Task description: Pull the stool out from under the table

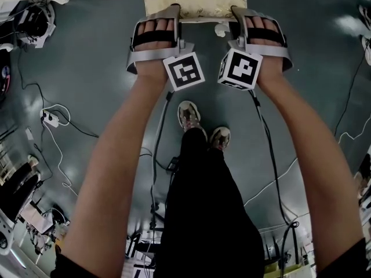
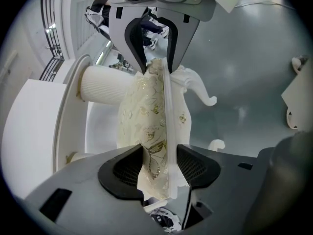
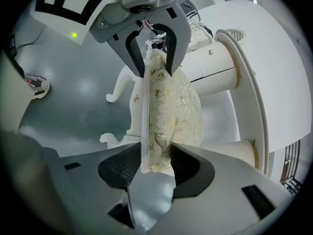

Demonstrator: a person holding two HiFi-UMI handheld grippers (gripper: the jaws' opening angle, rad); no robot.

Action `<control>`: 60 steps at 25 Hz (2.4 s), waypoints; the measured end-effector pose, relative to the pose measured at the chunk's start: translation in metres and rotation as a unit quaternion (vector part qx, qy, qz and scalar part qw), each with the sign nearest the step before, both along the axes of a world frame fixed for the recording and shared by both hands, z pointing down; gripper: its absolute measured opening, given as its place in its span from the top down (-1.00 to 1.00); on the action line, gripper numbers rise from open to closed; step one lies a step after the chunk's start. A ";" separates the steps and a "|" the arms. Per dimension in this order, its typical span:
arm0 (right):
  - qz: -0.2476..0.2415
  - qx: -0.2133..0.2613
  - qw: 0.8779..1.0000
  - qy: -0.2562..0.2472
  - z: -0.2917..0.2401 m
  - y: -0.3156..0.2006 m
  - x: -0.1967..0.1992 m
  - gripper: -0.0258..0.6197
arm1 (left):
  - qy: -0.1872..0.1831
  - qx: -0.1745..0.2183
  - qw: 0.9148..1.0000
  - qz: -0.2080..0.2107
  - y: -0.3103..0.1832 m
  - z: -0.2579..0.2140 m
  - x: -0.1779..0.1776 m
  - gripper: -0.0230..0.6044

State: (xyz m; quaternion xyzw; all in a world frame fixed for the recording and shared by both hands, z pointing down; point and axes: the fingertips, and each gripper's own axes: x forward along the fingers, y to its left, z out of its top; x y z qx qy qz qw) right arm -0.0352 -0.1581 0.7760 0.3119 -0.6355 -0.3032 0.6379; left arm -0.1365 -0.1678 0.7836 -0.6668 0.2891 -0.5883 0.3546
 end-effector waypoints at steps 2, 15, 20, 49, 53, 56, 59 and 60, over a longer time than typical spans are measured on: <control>-0.004 -0.004 1.000 0.000 0.001 0.011 0.001 0.35 | -0.014 -0.002 1.000 0.004 0.011 0.002 -0.002 0.19; -0.005 -0.009 1.000 0.001 0.004 0.064 0.005 0.35 | -0.062 0.018 0.998 0.006 0.059 -0.005 -0.007 0.20; -0.009 -0.014 1.000 0.002 0.005 0.084 -0.002 0.35 | -0.069 0.004 0.998 -0.003 0.082 -0.001 -0.015 0.21; 0.149 -0.109 0.871 -0.456 -0.169 0.133 -0.022 0.90 | 0.318 -0.096 0.931 -0.148 0.129 -0.154 -0.016 0.90; 0.192 -0.095 0.813 -0.542 -0.217 0.141 -0.016 0.90 | 0.414 -0.120 0.881 -0.194 0.141 -0.198 -0.014 0.91; 0.205 -0.082 0.789 -0.573 -0.247 0.147 -0.013 0.90 | 0.464 -0.129 0.850 -0.215 0.148 -0.230 -0.008 0.91; 0.192 -0.064 0.783 -0.588 -0.281 0.154 -0.013 0.90 | 0.499 -0.134 0.826 -0.225 0.158 -0.260 -0.002 0.91; 0.182 -0.056 0.781 -0.595 -0.295 0.156 -0.013 0.90 | 0.505 -0.135 0.822 -0.226 0.161 -0.270 -0.001 0.91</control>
